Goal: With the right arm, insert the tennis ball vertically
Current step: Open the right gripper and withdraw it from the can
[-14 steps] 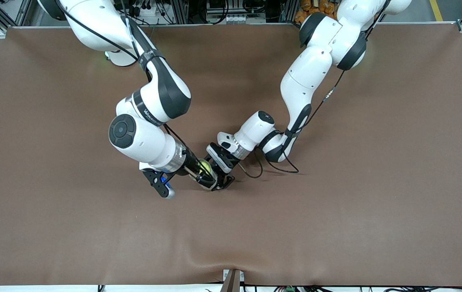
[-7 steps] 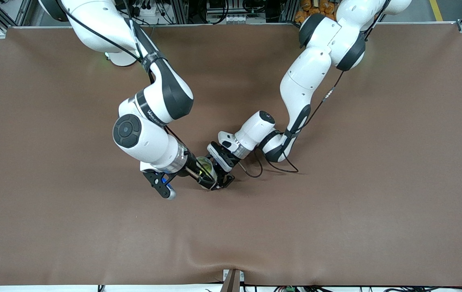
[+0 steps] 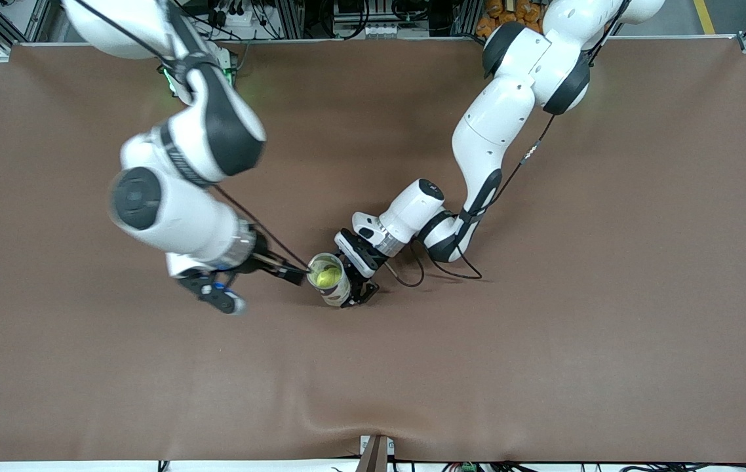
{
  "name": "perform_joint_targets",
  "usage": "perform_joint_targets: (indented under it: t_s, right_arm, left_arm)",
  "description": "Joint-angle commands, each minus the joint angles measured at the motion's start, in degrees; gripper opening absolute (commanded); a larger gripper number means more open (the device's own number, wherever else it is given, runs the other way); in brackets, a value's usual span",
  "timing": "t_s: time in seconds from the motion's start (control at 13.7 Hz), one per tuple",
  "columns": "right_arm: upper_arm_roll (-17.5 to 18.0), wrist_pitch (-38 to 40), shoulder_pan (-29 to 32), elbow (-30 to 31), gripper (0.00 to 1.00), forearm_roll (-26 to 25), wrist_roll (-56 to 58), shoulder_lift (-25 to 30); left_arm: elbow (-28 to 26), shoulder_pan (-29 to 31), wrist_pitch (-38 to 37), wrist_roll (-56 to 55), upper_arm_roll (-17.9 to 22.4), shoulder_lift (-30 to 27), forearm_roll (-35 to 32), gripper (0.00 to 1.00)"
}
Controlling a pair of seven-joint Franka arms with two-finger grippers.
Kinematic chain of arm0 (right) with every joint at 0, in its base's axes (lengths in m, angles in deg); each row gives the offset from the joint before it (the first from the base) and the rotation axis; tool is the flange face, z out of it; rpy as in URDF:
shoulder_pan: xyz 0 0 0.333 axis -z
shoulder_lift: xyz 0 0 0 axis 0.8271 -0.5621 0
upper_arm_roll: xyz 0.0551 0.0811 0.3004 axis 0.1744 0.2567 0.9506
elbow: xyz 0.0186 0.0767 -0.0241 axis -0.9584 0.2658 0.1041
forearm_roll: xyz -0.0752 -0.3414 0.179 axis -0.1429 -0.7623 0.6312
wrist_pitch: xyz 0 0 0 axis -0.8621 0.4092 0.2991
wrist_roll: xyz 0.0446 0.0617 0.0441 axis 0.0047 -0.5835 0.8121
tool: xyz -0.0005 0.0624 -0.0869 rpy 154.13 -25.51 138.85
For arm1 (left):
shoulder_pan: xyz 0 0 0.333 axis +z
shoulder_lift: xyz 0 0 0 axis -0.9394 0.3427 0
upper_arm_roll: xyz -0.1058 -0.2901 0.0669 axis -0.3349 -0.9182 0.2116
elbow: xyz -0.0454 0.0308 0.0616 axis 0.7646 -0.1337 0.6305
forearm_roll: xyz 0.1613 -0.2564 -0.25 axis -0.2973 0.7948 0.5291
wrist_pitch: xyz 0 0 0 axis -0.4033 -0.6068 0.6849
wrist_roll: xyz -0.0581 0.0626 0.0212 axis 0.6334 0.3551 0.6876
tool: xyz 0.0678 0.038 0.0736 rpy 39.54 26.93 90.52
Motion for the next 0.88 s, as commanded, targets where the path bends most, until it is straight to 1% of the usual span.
perform_joint_targets:
  t_s: [0.0, 0.07, 0.15, 0.22, 0.37, 0.51, 0.59, 0.73, 0.81]
  right_arm:
    - [0.87, 7.13, 5.63, 1.67, 1.0, -2.49, 13.09, 3.69]
    - [0.26, 7.94, 7.04, 4.02, 1.0, -3.72, 18.54, 5.7]
    - [-0.87, 7.77, 7.66, 7.61, 1.0, -4.6, 23.12, 8.07]
    - [-1.67, 7.77, 9.14, 10.7, 1.0, -5.05, 26.99, 10.18]
    - [-1.76, 7.59, 13.27, 15.28, 1.0, -5.32, 34.11, 13.35]
    - [-1.76, 7.42, 17.31, 18.88, 1.0, -5.58, 40.71, 15.82]
    - [-1.76, 7.42, 18.99, 19.77, 1.0, -6.97, 43.7, 16.79]
    - [-1.76, 7.85, 21.63, 20.39, 1.0, -9.61, 48.89, 18.72]
    - [-1.76, 8.12, 22.86, 20.66, 1.0, -9.8, 51.26, 19.77]
  left_arm:
    - [1.24, -0.84, 1.21, 0.27, 0.66, 1.03, 0.89, 0.86]
    - [1.15, -0.84, 1.21, 0.27, 0.66, 1.03, 0.89, 0.87]
    - [1.07, -0.84, 1.21, 0.19, 0.66, 1.03, 0.89, 0.95]
    - [0.8, -0.66, 1.21, 0.19, 0.66, 1.03, 0.97, 1.0]
    - [0.45, -0.31, 1.39, -0.25, 0.66, 0.6, 0.54, 1.0]
    - [-1.82, -0.05, 1.39, -0.43, 0.22, -0.02, 0.53, 1.0]
    - [-3.05, 0.13, 1.39, -0.52, 0.13, -0.2, 0.54, 1.0]
    - [-7.96, 0.48, 1.48, -1.04, -0.05, -3.17, 0.62, 1.0]
    - [-10.77, 0.66, 1.48, -2.79, -0.05, -5.1, 0.54, 1.0]
